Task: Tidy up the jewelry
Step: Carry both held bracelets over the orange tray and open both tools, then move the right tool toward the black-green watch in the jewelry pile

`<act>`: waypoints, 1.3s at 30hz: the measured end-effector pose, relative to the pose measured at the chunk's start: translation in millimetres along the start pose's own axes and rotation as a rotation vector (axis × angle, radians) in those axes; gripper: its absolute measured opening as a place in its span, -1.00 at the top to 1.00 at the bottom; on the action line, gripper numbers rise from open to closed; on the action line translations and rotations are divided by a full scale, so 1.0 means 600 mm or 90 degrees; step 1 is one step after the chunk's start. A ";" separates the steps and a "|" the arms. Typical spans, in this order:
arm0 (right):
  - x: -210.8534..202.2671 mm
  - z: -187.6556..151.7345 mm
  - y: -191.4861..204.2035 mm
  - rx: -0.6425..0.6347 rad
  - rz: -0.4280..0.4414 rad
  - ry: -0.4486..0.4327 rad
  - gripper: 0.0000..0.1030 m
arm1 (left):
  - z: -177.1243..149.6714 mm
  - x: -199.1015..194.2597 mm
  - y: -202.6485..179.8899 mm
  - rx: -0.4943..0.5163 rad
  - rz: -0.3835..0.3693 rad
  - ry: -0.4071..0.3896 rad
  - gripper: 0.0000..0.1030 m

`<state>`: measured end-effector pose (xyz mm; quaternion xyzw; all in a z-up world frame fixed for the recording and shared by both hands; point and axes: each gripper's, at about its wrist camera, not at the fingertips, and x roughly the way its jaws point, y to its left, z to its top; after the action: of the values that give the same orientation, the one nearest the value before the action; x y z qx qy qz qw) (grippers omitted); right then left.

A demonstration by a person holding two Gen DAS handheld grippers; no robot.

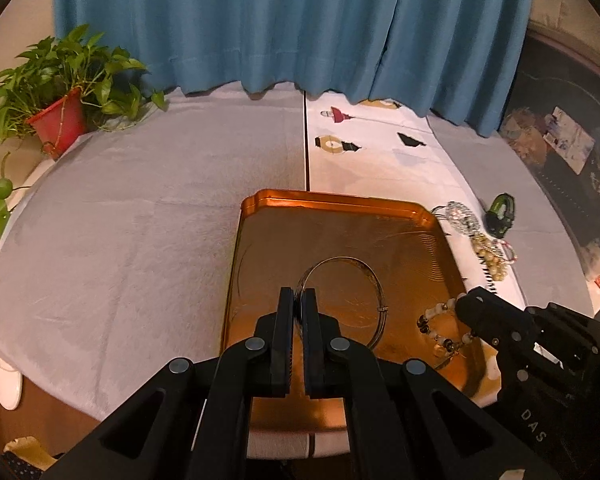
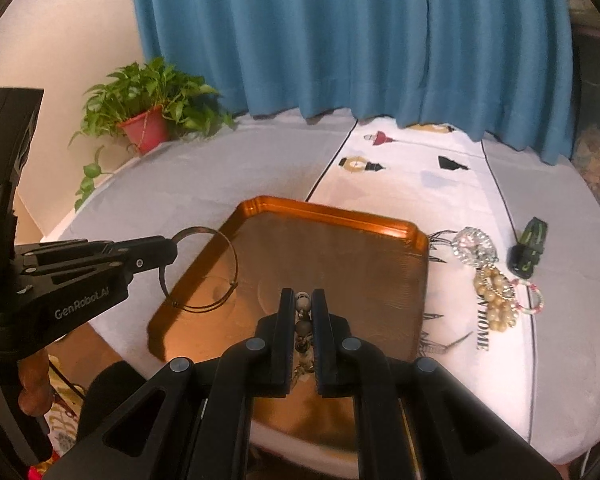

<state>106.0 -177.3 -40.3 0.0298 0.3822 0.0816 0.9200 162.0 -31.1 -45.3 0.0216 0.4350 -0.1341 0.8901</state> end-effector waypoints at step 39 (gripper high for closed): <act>-0.290 -0.136 0.063 -0.006 -0.019 -0.115 -0.67 | -0.182 -0.276 -0.043 -0.003 0.114 -0.092 -0.99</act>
<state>-77.3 -171.1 28.1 0.0266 0.2980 0.0665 0.9519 -25.7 -2.3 18.3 0.0483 0.3664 -0.0542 0.9276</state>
